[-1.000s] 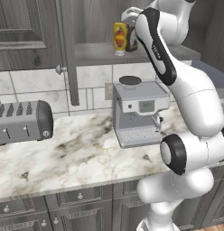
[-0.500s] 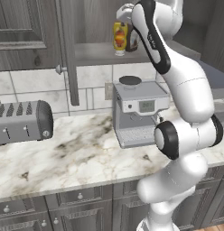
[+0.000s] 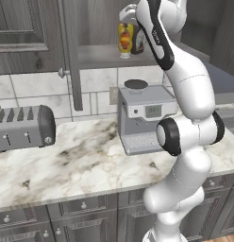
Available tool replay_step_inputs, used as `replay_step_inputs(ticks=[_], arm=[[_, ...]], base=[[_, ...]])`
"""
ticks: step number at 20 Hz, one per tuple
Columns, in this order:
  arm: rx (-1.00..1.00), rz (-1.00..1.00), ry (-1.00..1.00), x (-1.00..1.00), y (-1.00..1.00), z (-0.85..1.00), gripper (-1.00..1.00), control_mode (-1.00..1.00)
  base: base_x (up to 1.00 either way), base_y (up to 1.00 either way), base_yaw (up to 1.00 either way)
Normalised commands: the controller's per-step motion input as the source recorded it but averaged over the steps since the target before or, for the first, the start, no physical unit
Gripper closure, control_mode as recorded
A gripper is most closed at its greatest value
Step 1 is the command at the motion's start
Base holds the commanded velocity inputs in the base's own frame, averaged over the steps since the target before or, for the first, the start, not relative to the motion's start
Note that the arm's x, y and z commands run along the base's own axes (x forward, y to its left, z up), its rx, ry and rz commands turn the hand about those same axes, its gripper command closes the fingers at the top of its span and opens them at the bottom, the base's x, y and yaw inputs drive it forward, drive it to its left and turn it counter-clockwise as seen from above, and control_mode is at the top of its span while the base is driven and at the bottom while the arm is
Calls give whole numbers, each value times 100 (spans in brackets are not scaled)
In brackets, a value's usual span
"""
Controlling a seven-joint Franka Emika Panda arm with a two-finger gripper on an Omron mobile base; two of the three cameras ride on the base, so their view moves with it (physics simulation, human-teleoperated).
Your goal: Move the syrup bottle and mustard from the cabinet to the dining counter.
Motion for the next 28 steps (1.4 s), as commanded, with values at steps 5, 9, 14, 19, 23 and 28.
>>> replay_step_inputs(ticks=[5,9,14,19,23,28], arm=[[-6,6,0,12,8,-6,-100,-100],[-6,5,0,13,18,-6,-100,-100],[-5,6,0,13,13,-5,-100,-100],[-5,5,0,19,2,-1,-100,-100],[-4,4,0,16,0,0,-100,-100],[-3,2,0,6,0,0,-100,-100]], base=[[0,0,0],[0,0,0],[0,0,0],[0,0,0],[0,0,0],[0,0,0]])
